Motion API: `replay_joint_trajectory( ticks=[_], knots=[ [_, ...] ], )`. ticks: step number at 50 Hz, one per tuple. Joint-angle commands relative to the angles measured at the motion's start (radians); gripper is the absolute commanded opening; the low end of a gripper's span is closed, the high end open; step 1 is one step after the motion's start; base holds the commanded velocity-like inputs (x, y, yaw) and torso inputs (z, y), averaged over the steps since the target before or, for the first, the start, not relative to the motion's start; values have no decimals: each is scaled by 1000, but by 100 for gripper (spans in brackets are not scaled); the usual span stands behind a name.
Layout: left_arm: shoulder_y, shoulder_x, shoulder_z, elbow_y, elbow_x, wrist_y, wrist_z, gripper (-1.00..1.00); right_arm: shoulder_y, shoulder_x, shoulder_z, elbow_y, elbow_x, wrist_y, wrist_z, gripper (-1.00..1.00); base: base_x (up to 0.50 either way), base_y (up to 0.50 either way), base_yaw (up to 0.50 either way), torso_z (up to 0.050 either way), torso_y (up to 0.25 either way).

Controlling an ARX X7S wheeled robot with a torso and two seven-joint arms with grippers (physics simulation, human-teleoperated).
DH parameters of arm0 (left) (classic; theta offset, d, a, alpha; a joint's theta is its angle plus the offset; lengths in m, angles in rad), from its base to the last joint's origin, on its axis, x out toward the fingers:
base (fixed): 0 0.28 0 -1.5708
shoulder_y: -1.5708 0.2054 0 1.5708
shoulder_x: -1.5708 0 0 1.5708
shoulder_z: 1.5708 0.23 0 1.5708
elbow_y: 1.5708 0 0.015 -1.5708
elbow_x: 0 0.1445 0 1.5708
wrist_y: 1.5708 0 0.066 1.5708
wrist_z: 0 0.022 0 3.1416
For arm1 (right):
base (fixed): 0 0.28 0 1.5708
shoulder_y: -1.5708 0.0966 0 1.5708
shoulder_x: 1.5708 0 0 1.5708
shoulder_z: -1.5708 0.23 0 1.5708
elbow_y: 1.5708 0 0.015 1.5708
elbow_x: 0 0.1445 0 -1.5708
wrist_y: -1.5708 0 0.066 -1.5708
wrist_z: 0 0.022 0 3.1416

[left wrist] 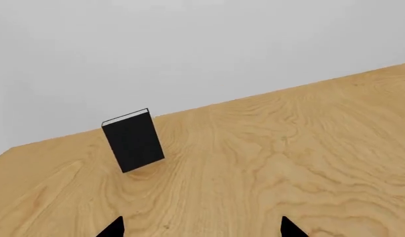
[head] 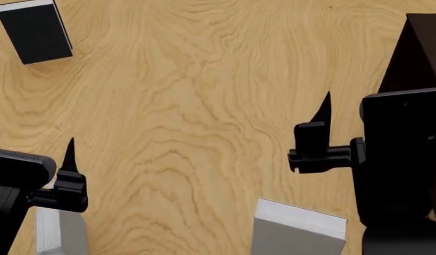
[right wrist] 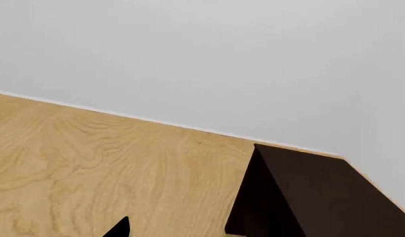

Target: Pick up the book on the right and place it on the cabinet shelf.

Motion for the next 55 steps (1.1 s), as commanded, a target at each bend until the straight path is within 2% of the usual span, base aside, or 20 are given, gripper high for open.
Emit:
replay_joint_trajectory(
  ticks=[1, 24, 32, 36, 40, 45, 48, 55],
  knots=[
    [13, -10, 3, 13, -4, -1, -3, 100, 11, 25, -13, -54, 9, 64, -11, 100, 0, 0, 0, 0, -250],
    [5, -22, 8, 5, -5, -5, -17, 100, 55, 148, -103, -292, 67, 389, -83, 100, -1, 0, 0, 0, -21],
    [-18, -36, 27, -1, 8, -14, -21, 100, 65, 190, -151, -345, 96, 464, -107, 100, 0, 0, 0, 0, 0],
    [-23, -38, 31, -3, 9, -11, -23, 100, 71, 198, -134, -363, 146, 494, -96, 100, 0, 0, 0, 0, 0],
    [-20, -40, 35, -7, 11, -5, -25, 100, 83, 241, -114, -351, 330, 495, 15, 100, 0, 0, 0, 0, 0],
    [-18, -43, 32, -1, 9, -9, -27, 100, 145, 324, -111, -304, 713, 494, 279, 100, 0, 0, 0, 0, 0],
    [-17, -44, 33, 4, 8, -11, -28, 100, 197, 382, -161, -254, 898, 494, 446, 100, 0, 0, 0, 0, 0],
    [-17, -43, 34, 8, 6, -13, -30, 100, 306, 434, -231, -178, 1225, 488, 694, 100, 0, 0, 0, 0, 0]
  ],
)
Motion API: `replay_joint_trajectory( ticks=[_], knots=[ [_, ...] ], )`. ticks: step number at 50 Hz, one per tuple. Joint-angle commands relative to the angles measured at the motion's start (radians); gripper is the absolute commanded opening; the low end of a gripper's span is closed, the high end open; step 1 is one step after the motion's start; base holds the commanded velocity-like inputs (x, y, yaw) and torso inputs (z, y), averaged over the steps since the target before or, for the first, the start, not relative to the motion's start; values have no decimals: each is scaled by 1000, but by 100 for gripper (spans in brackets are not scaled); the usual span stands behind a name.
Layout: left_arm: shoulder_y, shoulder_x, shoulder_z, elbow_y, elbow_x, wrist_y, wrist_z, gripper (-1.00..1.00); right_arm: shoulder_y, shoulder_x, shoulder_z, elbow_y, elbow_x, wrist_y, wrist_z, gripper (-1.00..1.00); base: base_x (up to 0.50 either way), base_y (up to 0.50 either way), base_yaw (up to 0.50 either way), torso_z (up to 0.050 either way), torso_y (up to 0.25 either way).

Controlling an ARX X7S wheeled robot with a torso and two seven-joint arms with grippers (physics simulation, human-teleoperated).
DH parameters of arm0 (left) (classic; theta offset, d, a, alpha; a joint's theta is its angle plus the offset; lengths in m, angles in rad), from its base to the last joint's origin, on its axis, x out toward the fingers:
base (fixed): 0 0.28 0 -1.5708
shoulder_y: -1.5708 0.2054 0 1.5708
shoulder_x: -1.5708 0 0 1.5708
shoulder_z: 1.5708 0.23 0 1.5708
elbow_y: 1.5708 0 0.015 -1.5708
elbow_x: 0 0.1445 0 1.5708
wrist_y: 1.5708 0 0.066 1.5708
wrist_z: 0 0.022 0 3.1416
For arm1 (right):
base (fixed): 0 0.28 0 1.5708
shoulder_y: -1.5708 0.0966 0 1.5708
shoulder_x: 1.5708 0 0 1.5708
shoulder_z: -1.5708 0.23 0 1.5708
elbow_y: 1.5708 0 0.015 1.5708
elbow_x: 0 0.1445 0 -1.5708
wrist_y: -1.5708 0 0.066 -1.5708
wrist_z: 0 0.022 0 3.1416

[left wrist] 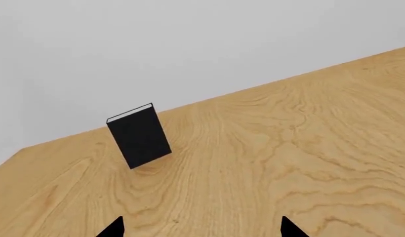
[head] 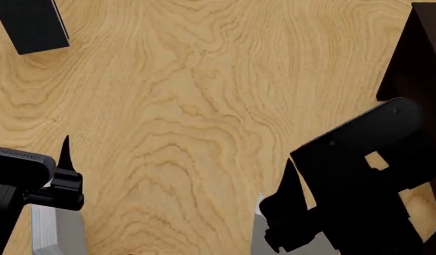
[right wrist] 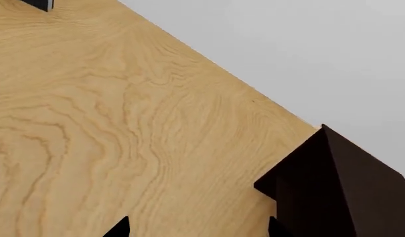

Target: Pick up the book on the right and place it on the cabinet shelf.

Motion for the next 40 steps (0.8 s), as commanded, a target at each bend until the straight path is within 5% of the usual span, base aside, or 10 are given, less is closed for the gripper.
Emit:
replay_joint_trajectory(
  ticks=[1, 17, 40],
  knots=[
    [-2, -2, 3, 4, -3, -3, -4, 100, 155, 112, -100, 101, 537, 12, 398, 100, 0, 0, 0, 0, 0],
    [-12, -2, 5, 6, -11, -11, -8, 100, 423, 166, -387, 247, 930, -13, 661, 100, 0, 0, 0, 0, 0],
    [-15, -3, 9, 2, -20, -2, -16, 100, 583, 181, -627, 311, 1203, -56, 761, 100, 0, 0, 0, 0, 0]
  ],
)
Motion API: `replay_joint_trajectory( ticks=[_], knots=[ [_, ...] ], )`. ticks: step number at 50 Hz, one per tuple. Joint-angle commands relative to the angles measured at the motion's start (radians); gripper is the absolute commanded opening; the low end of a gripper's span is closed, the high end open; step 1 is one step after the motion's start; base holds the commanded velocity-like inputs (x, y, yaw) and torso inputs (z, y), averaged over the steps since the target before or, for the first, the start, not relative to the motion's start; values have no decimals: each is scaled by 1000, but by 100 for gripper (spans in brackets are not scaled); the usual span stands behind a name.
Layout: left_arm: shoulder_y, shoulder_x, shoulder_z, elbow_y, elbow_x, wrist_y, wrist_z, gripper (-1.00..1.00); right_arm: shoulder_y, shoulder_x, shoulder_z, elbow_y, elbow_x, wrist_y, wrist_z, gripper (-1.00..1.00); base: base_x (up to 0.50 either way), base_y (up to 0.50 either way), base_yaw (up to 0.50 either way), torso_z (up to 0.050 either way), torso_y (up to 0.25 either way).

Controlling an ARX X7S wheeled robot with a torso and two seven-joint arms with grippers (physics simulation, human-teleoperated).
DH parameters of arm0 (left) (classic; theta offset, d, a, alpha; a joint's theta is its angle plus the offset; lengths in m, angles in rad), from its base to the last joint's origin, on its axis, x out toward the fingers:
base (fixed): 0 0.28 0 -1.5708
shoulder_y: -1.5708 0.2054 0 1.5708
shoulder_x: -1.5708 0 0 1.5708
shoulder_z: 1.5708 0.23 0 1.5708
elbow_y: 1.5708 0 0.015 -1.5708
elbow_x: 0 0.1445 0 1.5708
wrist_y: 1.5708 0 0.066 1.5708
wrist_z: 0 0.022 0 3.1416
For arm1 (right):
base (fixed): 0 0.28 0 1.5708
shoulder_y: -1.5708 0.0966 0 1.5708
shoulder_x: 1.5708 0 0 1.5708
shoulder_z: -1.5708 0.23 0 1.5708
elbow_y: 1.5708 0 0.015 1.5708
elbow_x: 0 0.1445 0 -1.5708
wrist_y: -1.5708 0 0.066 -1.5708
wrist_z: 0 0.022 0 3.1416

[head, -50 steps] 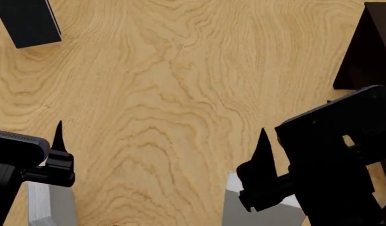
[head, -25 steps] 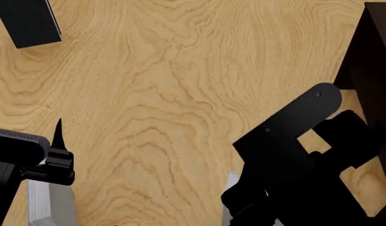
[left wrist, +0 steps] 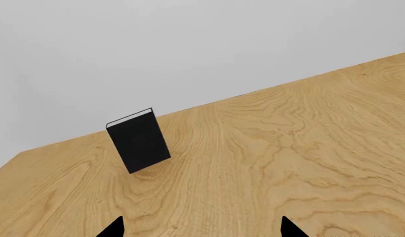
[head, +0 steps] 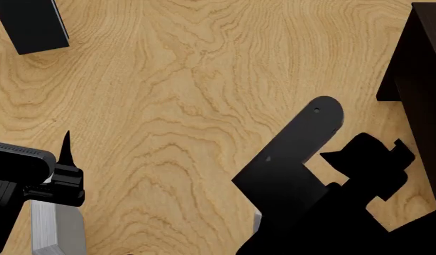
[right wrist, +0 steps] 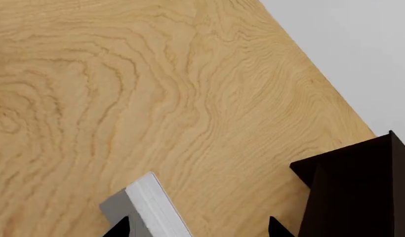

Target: Pick up the book on the right and place it on the cabinet shelf.

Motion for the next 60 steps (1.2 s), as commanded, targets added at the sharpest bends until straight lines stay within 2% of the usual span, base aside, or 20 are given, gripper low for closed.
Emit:
replay_joint_trajectory(
  ticks=[1, 10, 24, 60],
  knots=[
    [1, -1, 1, -4, -5, 6, -4, 100, 80, 11, -120, 33, 140, -13, 49, 100, 0, 0, 0, 0, 0],
    [3, -3, 6, -1, -7, 9, -8, 100, 107, -7, -163, 70, 132, 10, 14, 100, 0, 0, 0, 0, 0],
    [4, -5, 14, -11, -8, 17, -13, 100, 154, -43, -230, 139, -39, 45, -192, 100, 0, 0, 0, 0, 0],
    [7, -14, 24, -27, -15, 34, -27, 100, 205, -81, -410, 237, -416, -31, -611, 100, 0, 0, 0, 0, 0]
  ],
)
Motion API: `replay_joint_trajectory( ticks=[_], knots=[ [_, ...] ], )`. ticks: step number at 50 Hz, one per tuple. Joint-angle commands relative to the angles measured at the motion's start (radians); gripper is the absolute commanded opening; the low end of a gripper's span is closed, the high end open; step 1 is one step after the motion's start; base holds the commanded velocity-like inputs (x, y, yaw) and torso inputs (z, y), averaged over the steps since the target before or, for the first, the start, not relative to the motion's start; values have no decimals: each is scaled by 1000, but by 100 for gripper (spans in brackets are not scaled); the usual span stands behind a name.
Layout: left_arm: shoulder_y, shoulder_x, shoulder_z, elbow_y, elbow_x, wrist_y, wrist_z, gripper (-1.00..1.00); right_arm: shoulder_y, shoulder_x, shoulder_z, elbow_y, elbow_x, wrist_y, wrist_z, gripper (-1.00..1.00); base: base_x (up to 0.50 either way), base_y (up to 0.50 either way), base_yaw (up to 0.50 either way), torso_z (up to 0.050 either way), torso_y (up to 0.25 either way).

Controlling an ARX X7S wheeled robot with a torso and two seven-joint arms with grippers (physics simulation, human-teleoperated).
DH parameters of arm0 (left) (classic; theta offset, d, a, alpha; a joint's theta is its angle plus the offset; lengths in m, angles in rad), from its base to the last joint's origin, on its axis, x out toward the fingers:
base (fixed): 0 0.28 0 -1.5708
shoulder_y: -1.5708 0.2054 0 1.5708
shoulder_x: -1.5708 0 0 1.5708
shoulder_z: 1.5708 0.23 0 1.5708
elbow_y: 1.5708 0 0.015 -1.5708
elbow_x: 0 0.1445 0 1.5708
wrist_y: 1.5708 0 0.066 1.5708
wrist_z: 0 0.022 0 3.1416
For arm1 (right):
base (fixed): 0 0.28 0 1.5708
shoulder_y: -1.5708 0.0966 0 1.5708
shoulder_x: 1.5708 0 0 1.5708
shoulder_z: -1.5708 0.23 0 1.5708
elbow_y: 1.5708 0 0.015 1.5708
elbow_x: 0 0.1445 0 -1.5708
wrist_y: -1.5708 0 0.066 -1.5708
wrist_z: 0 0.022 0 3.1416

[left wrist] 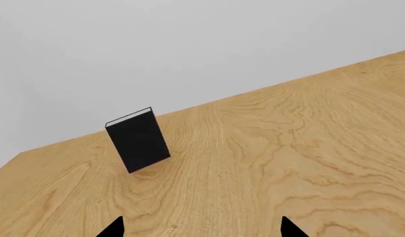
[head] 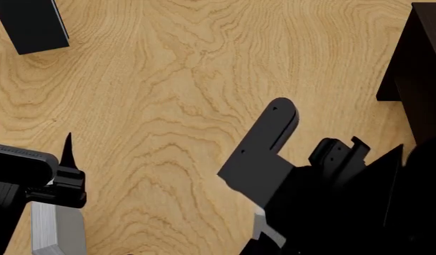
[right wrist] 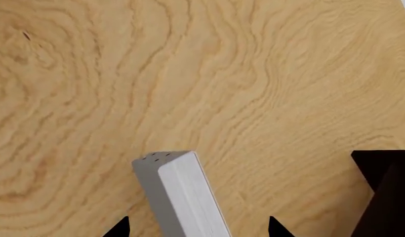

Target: Pick up the book on the right and place it on the cabinet shelf.

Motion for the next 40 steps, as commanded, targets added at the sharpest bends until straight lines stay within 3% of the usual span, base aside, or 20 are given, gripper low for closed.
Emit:
replay_joint_trajectory(
  ticks=[1, 17, 40],
  knots=[
    [0, 0, 9, -10, 0, 7, -5, 100, 9, -11, -63, 27, -132, -32, -129, 100, 0, 0, 0, 0, 0],
    [-10, 2, 31, -77, 9, 51, -15, 100, -7, -25, -164, 91, -306, -125, -299, 100, 0, 0, 0, 0, 0],
    [-16, -4, 41, -104, 8, 64, -24, 100, -73, -49, -236, 188, -407, -224, -387, 100, 0, 0, 0, 0, 0]
  ],
)
